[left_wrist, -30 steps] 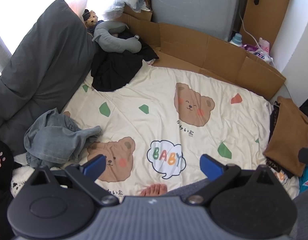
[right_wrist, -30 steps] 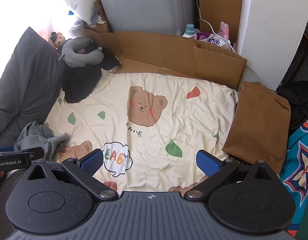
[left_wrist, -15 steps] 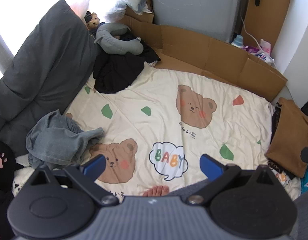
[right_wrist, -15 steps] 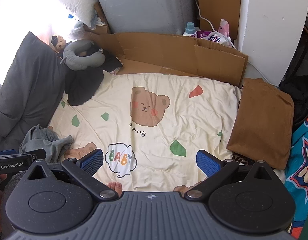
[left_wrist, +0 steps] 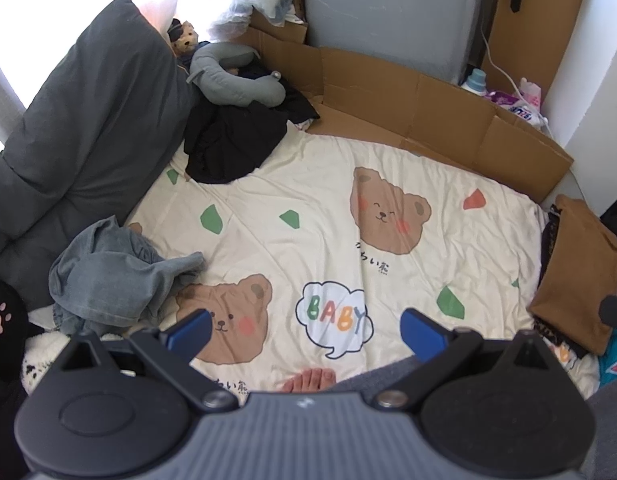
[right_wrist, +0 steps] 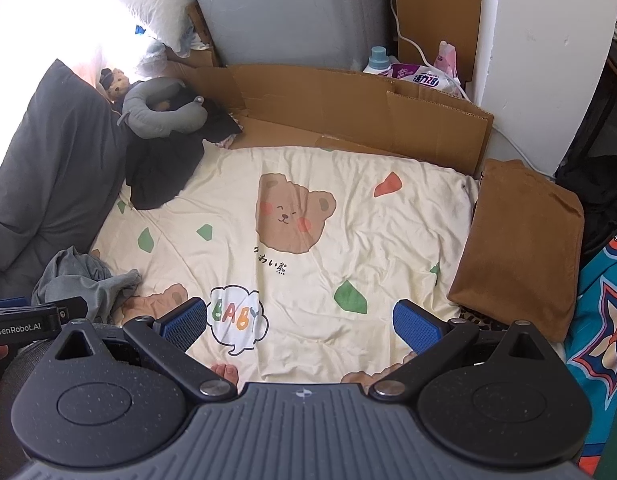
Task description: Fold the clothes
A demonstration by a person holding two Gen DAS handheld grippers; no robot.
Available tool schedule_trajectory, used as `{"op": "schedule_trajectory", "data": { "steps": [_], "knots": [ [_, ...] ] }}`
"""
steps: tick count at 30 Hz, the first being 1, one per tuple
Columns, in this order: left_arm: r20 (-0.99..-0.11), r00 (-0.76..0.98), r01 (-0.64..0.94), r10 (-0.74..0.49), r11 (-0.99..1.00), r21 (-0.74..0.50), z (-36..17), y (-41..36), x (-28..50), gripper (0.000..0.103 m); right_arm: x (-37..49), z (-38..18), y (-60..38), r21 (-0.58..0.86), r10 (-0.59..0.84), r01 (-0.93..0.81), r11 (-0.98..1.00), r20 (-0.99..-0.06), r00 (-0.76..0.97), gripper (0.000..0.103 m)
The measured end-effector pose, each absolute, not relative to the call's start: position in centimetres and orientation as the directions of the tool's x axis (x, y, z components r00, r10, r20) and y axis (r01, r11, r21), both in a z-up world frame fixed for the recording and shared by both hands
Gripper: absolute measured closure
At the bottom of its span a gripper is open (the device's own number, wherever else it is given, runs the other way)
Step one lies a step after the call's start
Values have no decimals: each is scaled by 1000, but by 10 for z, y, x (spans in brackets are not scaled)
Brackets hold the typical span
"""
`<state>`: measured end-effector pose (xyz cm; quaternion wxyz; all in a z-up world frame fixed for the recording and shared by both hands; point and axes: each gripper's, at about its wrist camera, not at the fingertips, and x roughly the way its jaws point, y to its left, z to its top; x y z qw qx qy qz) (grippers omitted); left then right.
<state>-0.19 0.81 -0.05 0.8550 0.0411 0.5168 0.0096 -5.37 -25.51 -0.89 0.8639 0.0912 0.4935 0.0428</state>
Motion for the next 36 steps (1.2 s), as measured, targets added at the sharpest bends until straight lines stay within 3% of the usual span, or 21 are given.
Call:
{"op": "schedule_trajectory", "data": {
  "steps": [36],
  "knots": [
    [-903,429,90,-29,996,11,-1,22,6,1,-55,13,-249,121,65,62,991,-825,562,1]
  ]
}}
